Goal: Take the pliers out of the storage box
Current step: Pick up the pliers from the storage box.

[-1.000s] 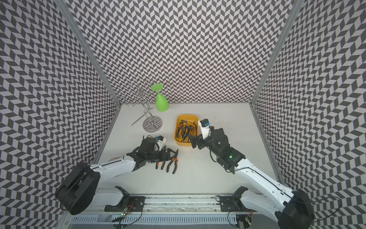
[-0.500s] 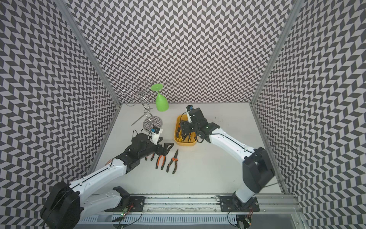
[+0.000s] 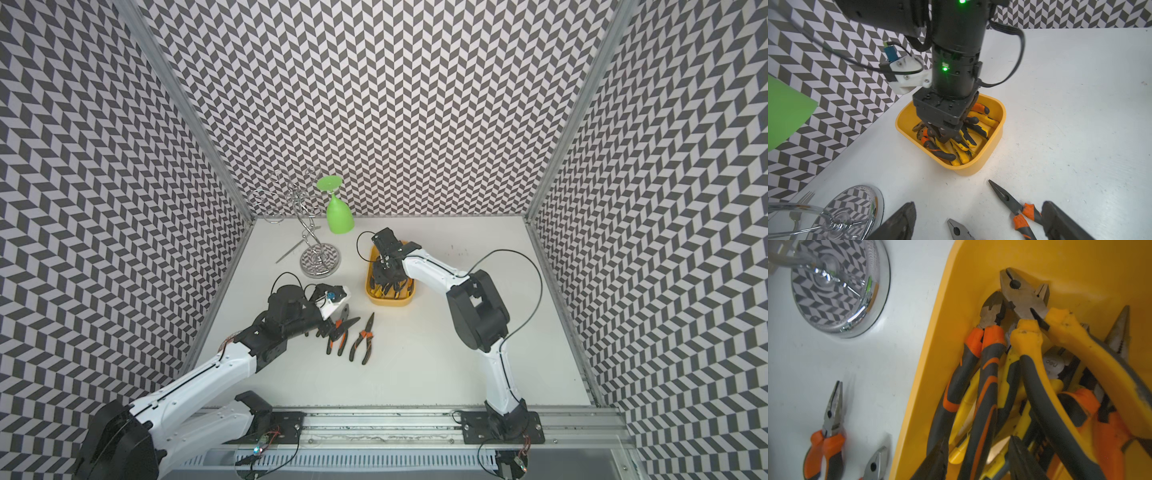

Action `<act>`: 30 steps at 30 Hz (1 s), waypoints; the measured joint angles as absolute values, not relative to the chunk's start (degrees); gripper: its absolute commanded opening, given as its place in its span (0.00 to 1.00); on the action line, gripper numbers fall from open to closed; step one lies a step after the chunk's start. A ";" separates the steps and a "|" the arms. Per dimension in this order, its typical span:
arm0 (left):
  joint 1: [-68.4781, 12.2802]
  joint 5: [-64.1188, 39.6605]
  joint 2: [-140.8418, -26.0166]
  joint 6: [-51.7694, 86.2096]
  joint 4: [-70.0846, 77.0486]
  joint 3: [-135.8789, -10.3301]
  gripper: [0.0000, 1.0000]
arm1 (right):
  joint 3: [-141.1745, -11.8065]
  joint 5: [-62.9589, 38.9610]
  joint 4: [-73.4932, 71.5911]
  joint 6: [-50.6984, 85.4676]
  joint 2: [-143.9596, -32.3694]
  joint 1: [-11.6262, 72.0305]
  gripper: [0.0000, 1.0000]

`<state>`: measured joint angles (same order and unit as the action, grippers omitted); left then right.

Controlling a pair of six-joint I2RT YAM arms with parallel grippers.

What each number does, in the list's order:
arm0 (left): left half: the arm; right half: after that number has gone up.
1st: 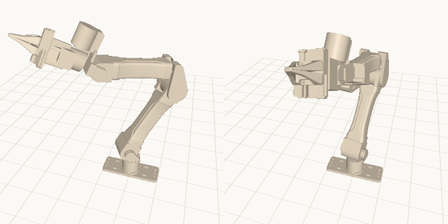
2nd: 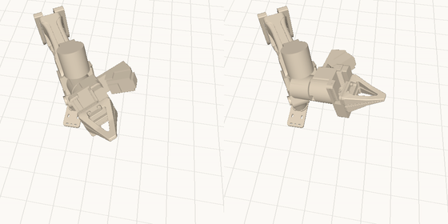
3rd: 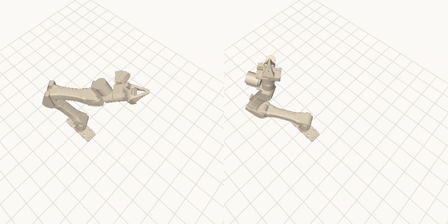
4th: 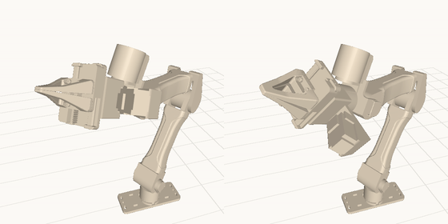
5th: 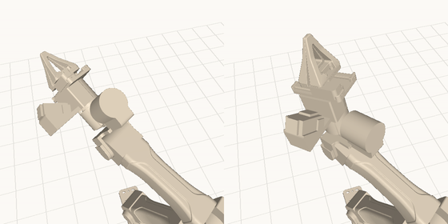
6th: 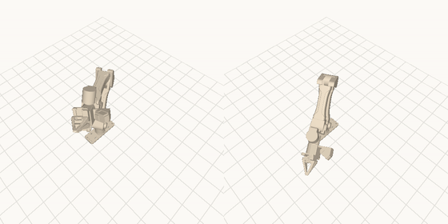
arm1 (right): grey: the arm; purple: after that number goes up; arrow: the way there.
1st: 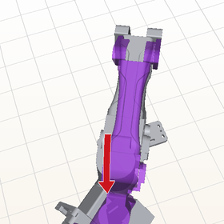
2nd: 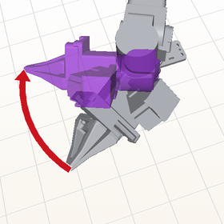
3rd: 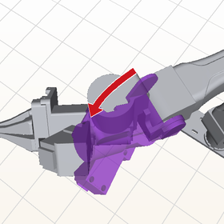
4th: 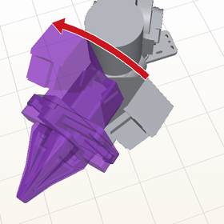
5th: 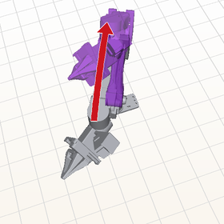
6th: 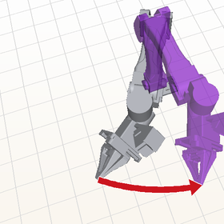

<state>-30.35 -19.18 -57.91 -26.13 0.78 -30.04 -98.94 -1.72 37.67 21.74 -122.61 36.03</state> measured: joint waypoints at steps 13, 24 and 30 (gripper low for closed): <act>-28.69 -23.16 -58.46 -27.11 4.08 -29.89 0.98 | -103.28 -2.81 41.23 22.65 -125.75 32.56 0.01; -28.08 -20.10 -57.49 -16.45 5.91 -30.63 0.98 | -82.94 -3.36 27.57 21.89 -112.49 31.90 0.00; -28.08 -18.92 -60.12 -0.73 8.25 -35.86 0.98 | -67.35 -4.40 16.67 23.05 -99.90 31.46 0.00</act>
